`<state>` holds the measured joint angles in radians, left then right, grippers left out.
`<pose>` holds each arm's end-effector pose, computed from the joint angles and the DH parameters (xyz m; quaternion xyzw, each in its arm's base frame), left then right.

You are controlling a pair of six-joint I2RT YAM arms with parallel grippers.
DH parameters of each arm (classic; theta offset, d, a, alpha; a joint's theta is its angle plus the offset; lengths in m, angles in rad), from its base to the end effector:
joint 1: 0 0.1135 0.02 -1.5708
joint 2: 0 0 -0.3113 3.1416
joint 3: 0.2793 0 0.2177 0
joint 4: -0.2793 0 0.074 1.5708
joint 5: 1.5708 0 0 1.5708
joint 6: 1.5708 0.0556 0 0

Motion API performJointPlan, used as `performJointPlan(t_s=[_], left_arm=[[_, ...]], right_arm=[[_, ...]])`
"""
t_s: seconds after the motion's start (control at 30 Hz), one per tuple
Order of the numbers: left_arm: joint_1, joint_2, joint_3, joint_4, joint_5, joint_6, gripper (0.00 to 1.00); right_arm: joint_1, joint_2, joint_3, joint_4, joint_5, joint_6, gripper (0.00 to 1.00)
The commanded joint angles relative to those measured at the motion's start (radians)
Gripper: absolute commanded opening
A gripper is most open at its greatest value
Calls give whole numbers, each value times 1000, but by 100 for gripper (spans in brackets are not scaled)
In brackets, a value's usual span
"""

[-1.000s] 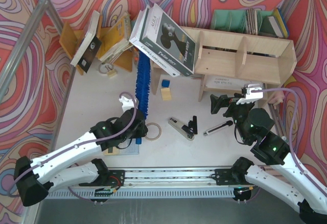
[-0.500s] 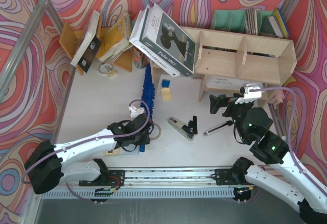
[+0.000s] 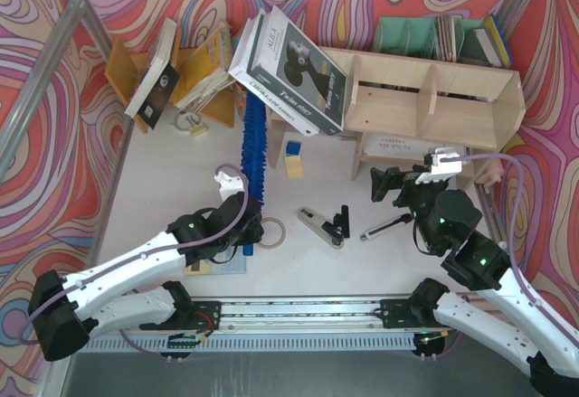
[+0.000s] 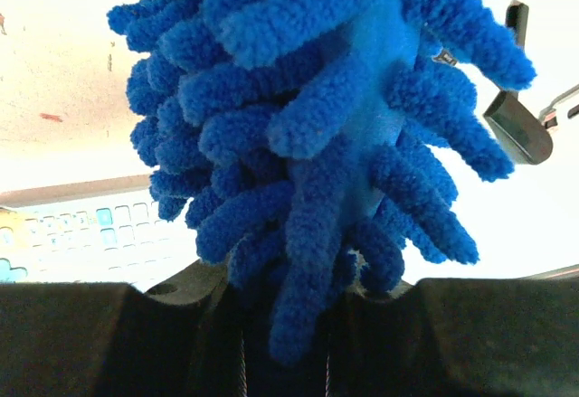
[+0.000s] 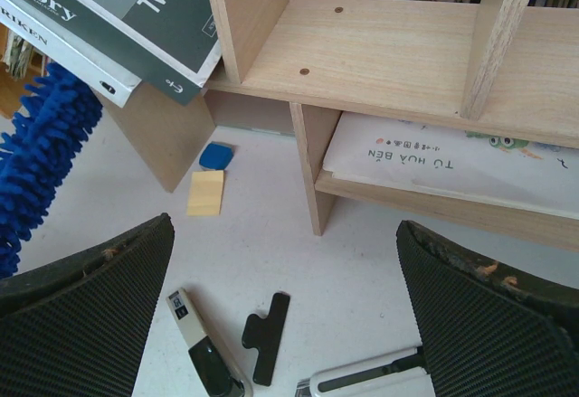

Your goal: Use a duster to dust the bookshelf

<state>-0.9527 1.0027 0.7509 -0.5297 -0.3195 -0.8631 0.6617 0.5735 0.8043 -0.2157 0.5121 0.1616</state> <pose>0.1070 -0.1204 0.2926 -0.0203 0.9132 -0.2088 0.3493 0.0727 0.0221 0.3905 0.0068 0.7024 0.1129 0.7027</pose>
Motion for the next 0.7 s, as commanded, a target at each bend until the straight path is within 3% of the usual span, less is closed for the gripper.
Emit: performJointPlan(t_s=[0.0,0.33,0.53,0.67], left_arm=[[2,39,-26,30,5,14,0],[3,206,-142,200,122,-43,0],[3,238,-137,190,108,-43,0],[4,170,-115,130,40,-36,0]], right_arm=[[4,2,3,18,9,-5,99],[4,-4,0,18,9,-2,99],[5,-6,1,15,9,-2,99],[4,-9,2,13,11,-2,99]])
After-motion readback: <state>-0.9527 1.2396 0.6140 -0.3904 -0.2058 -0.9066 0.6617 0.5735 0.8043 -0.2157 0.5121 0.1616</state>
